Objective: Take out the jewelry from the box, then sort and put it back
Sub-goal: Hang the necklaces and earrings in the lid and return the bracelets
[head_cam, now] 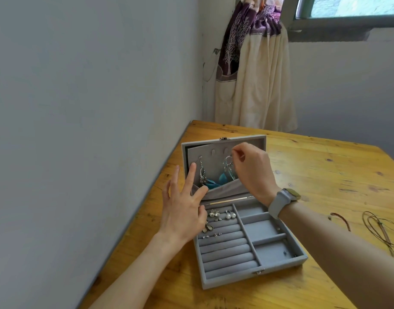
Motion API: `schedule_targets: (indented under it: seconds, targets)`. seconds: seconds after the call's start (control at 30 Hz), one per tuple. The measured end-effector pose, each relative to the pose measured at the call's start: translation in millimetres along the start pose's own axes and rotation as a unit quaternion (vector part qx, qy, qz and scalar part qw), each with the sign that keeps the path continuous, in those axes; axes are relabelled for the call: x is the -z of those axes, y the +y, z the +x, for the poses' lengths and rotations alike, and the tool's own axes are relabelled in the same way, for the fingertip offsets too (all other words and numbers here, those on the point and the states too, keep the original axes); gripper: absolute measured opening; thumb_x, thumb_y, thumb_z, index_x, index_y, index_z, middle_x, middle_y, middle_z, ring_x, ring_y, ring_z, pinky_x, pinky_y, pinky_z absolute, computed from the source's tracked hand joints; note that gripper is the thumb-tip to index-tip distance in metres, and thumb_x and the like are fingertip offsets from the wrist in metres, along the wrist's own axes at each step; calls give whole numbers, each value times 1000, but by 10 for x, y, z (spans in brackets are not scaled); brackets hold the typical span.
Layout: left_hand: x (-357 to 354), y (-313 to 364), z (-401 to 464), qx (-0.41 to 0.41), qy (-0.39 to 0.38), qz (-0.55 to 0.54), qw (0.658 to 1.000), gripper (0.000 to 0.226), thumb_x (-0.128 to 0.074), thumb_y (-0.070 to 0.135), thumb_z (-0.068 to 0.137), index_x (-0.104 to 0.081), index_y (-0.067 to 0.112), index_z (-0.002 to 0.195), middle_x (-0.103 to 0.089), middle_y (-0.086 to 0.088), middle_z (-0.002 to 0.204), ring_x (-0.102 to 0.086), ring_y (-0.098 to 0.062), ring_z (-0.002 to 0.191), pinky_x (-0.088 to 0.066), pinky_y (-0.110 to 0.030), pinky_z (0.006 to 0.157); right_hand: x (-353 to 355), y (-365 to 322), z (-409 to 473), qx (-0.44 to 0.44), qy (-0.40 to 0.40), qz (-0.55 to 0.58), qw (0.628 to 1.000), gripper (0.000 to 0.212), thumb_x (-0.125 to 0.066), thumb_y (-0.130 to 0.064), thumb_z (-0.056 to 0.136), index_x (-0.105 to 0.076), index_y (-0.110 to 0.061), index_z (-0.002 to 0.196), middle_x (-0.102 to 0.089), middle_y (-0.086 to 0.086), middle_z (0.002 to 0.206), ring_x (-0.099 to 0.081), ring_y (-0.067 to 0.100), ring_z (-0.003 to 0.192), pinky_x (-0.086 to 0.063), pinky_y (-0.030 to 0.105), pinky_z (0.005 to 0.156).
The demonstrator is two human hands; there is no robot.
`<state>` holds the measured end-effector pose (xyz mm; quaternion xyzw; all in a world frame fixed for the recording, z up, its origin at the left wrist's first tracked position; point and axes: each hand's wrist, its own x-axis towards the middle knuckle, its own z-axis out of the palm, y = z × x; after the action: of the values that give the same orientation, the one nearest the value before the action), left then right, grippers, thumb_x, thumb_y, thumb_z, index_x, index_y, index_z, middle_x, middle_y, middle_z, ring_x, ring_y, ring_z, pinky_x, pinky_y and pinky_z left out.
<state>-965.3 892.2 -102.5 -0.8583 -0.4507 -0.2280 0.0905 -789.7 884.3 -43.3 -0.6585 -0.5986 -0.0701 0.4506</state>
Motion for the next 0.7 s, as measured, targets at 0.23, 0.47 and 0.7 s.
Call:
schedule_targets:
  seconds: [0.23, 0.47, 0.7]
  targets:
    - [-3, -40, -16, -22, -1, -7, 1000, 45, -71, 27, 63, -63, 30, 107, -27, -11, 149, -12, -35, 136, -20, -48, 100, -235, -106, -22, -40, -46, 57, 997, 15, -56, -12, 87, -68, -6, 93, -68, 10, 88, -61, 24, 82, -50, 40, 78]
    - [-3, -65, -19, -39, -31, -79, 996, 48, -60, 22, 78, -53, 23, 125, 7, -3, 151, 11, -20, 139, -13, -44, 113, -326, -262, 5, -80, -34, 166, 982, 13, -58, -8, 86, -68, -4, 93, -67, 5, 84, -57, 12, 72, -52, 29, 75]
    - [19, -79, -27, -29, -77, -100, 992, 52, -54, 22, 84, -42, 30, 134, 22, 5, 149, 31, -28, 134, -12, -46, 113, -445, -237, -12, 22, 6, 107, 994, 11, -60, -4, 83, -67, -2, 91, -69, 11, 89, -64, 21, 81, -50, 25, 76]
